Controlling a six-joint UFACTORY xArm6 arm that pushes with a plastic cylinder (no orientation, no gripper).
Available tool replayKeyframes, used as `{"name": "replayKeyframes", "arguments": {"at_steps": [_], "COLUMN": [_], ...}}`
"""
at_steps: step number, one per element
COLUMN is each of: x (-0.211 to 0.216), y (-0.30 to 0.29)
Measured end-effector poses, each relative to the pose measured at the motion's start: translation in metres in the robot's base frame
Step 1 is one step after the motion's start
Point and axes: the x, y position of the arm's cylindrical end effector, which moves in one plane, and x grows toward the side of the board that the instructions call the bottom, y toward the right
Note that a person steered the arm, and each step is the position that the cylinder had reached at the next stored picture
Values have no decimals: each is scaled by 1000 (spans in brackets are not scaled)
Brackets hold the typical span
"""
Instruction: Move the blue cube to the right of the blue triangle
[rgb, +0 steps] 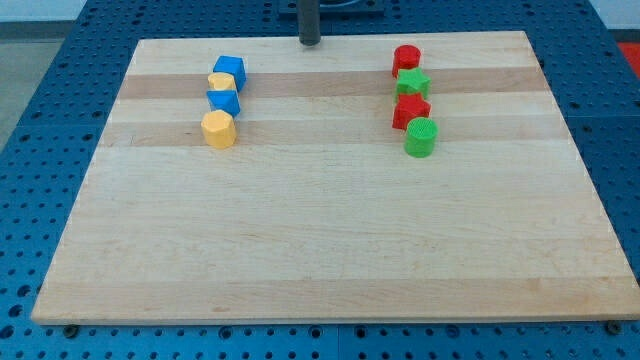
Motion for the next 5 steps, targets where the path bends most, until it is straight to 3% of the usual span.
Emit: {"name": "replayKeyframes", "arguments": {"at_steps": [2, 4, 5], "x": [10, 23, 30], "y": [-18, -141, -168]}}
